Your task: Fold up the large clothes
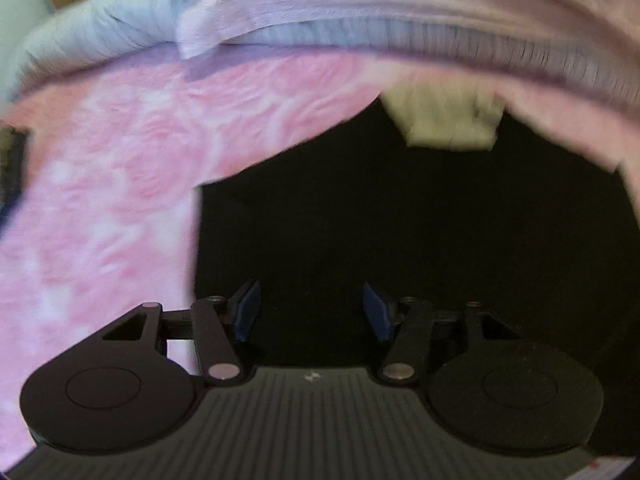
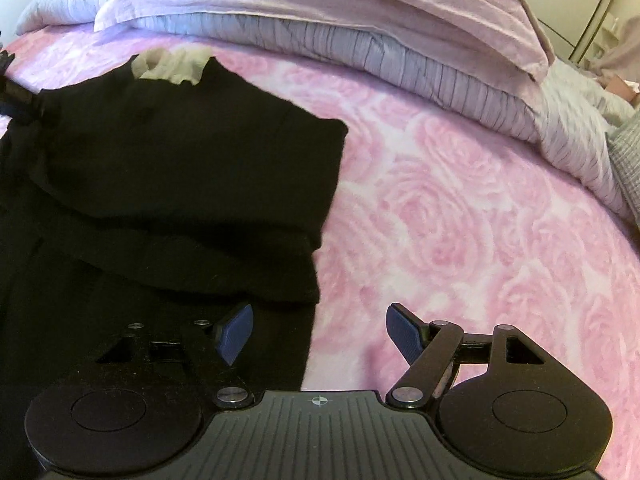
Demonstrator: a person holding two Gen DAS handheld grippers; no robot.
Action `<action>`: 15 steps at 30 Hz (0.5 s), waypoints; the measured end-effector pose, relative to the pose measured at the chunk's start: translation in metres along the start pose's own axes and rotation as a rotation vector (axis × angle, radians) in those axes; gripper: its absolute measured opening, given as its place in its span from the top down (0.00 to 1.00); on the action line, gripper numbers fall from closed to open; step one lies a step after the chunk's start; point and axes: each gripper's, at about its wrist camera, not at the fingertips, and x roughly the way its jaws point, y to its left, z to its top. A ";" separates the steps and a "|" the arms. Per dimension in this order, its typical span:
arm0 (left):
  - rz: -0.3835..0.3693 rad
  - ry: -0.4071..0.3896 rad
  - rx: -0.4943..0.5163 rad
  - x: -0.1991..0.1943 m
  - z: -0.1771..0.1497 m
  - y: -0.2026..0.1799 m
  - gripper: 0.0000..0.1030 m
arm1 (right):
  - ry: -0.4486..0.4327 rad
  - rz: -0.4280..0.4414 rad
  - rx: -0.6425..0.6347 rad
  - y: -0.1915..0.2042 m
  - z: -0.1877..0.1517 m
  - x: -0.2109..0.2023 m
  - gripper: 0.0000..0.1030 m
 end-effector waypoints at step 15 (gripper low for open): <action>-0.161 -0.071 -0.275 -0.043 -0.043 0.080 0.61 | -0.053 0.125 0.044 -0.008 0.019 0.001 0.30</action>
